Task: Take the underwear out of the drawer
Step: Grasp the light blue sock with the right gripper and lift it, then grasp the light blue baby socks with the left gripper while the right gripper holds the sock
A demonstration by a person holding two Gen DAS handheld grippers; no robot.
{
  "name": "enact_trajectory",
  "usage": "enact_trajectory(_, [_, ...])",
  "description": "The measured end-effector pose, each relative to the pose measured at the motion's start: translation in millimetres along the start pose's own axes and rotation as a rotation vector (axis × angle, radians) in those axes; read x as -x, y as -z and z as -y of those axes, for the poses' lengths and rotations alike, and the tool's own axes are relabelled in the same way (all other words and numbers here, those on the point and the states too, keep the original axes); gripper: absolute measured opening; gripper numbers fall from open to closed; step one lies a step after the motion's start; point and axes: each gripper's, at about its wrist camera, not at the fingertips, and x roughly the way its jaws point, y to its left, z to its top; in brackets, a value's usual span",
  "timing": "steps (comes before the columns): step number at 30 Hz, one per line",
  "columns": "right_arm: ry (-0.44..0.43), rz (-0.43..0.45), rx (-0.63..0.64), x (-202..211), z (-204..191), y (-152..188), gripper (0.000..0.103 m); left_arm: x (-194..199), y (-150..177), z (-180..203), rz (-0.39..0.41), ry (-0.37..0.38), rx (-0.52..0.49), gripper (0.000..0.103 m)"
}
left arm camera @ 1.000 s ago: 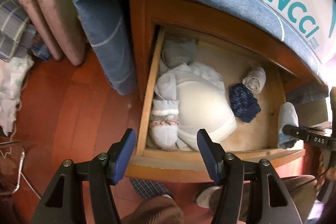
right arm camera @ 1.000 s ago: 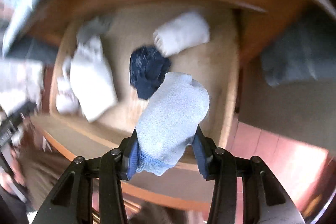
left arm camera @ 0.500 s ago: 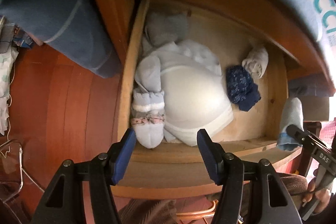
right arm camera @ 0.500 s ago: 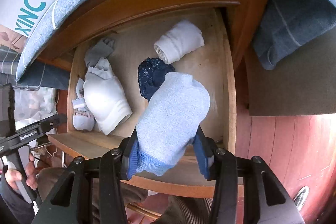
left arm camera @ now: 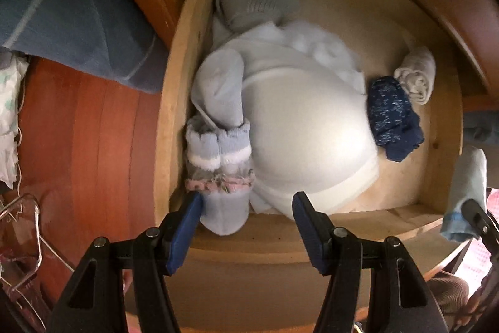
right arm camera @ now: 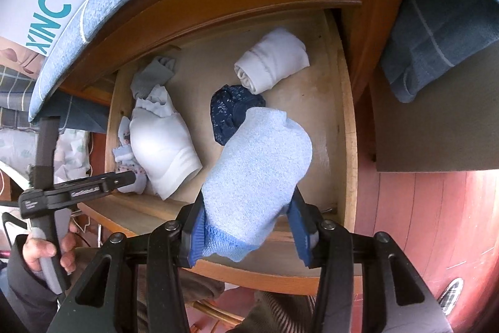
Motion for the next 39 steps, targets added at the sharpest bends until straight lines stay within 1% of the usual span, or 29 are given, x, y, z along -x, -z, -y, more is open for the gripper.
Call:
enact_trajectory(2, [-0.002, 0.001, 0.001, 0.0, -0.1, 0.1, 0.044, -6.3, -3.2, -0.9, -0.016, 0.009, 0.013, 0.062])
enact_trajectory(4, [-0.002, 0.006, -0.002, 0.5, 0.2, 0.2, 0.044, -10.5, -6.5, 0.3, -0.019, 0.0, 0.013, 0.062])
enact_trajectory(6, [-0.003, 0.003, -0.002, -0.3, 0.1, 0.1, 0.044, -13.2, -9.5, 3.0, -0.013, -0.012, -0.001, 0.062])
enact_trajectory(7, [-0.002, 0.001, -0.002, -0.9, 0.0, 0.1, 0.044, -13.4, -10.1, 2.9, -0.004, -0.017, -0.001, 0.059])
enact_trajectory(9, [-0.001, -0.001, -0.002, -1.5, 0.0, -0.2, 0.044, -15.7, -12.2, 2.3, -0.005, -0.027, 0.0, 0.027])
enact_trajectory(10, [-0.003, -0.003, -0.002, -1.7, 0.0, -0.4, 0.044, -17.9, -12.8, 2.6, -0.007, -0.032, 0.006, 0.024])
enact_trajectory(12, [-0.003, -0.005, -0.003, -2.2, 0.3, -0.4, 0.044, -18.7, -13.8, -0.5, 0.002, -0.017, 0.017, 0.023])
enact_trajectory(15, [-0.003, -0.005, -0.002, -2.8, 0.4, 0.0, 0.044, -15.4, -13.3, -2.1, 0.024, -0.024, 0.005, 0.017])
enact_trajectory(18, [-0.002, -0.005, -0.001, -3.1, 0.6, 0.3, 0.044, -10.1, -8.8, 1.6, 0.051, -0.05, -0.028, 0.015])
enact_trajectory(20, [0.001, -0.006, -0.001, -3.2, 0.7, 0.8, 0.044, -5.9, -7.7, 7.2, 0.061, -0.052, -0.038, 0.014])
enact_trajectory(21, [0.005, -0.005, 0.0, -3.2, 0.8, 1.3, 0.044, -5.0, -6.7, 13.4, 0.066, -0.051, -0.039, 0.013])
enact_trajectory(25, [0.008, -0.001, 0.001, -3.1, 0.5, 2.9, 0.044, 6.2, -1.8, 17.5, 0.088, -0.034, -0.054, 0.013])
enact_trajectory(30, [0.016, 0.0, 0.003, -2.9, -1.2, 3.2, 0.044, 21.3, 6.2, 24.5, 0.122, -0.039, -0.081, 0.012])
enact_trajectory(36, [0.025, 0.009, 0.01, -1.5, -2.3, 4.1, 0.044, 42.0, 25.1, 23.4, 0.154, -0.03, -0.099, 0.012])
enact_trajectory(39, [0.03, 0.014, 0.011, -1.2, -2.3, 4.2, 0.044, 44.2, 30.6, 23.2, 0.171, -0.023, -0.11, 0.012])
